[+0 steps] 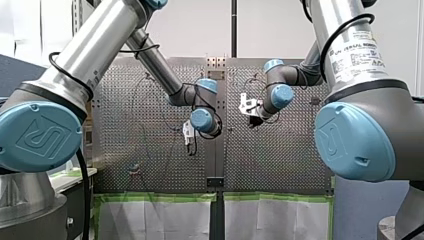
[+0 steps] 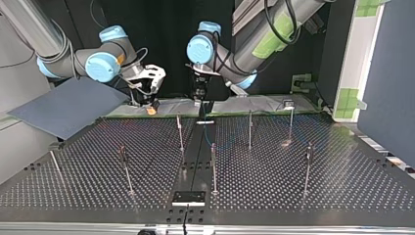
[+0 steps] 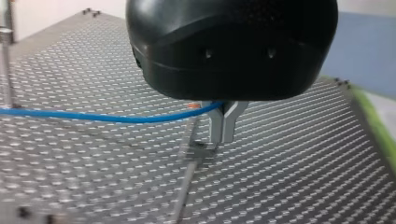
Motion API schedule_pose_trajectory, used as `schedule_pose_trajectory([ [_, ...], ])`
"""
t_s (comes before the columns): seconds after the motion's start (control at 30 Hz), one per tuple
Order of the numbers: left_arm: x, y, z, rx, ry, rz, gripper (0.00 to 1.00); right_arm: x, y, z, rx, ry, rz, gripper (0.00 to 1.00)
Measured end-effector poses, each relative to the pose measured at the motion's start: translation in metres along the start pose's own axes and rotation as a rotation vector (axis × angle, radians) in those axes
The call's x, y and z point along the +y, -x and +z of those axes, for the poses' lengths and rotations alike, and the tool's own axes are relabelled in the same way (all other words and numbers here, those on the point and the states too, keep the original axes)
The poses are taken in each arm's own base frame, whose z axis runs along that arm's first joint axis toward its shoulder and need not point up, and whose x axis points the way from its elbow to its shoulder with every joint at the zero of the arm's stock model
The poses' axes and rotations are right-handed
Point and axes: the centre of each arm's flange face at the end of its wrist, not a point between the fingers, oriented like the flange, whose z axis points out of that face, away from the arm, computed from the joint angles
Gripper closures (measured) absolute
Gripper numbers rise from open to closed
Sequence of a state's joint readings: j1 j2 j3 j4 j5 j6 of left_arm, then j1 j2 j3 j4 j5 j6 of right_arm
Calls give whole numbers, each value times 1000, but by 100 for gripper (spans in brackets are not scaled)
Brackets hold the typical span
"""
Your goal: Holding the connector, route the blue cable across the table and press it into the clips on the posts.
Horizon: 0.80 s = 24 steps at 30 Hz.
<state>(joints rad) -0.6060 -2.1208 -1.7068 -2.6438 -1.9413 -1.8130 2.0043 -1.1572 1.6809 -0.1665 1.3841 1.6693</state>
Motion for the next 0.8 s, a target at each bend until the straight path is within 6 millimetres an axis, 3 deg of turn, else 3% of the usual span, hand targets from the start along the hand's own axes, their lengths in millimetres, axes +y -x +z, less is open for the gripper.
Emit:
schedule_pose_trajectory([
  [0.17, 1, -14, 10, 4, -19, -5, 100, 4, 11, 7, -13, 3, 3, 100],
  [0.37, -1, -5, 22, -17, -35, -18, 100, 6, 13, 10, -8, 6, 5, 100],
  [0.8, 17, 9, 44, -43, -40, -36, 100, 32, 19, 25, 24, 23, 29, 100],
])
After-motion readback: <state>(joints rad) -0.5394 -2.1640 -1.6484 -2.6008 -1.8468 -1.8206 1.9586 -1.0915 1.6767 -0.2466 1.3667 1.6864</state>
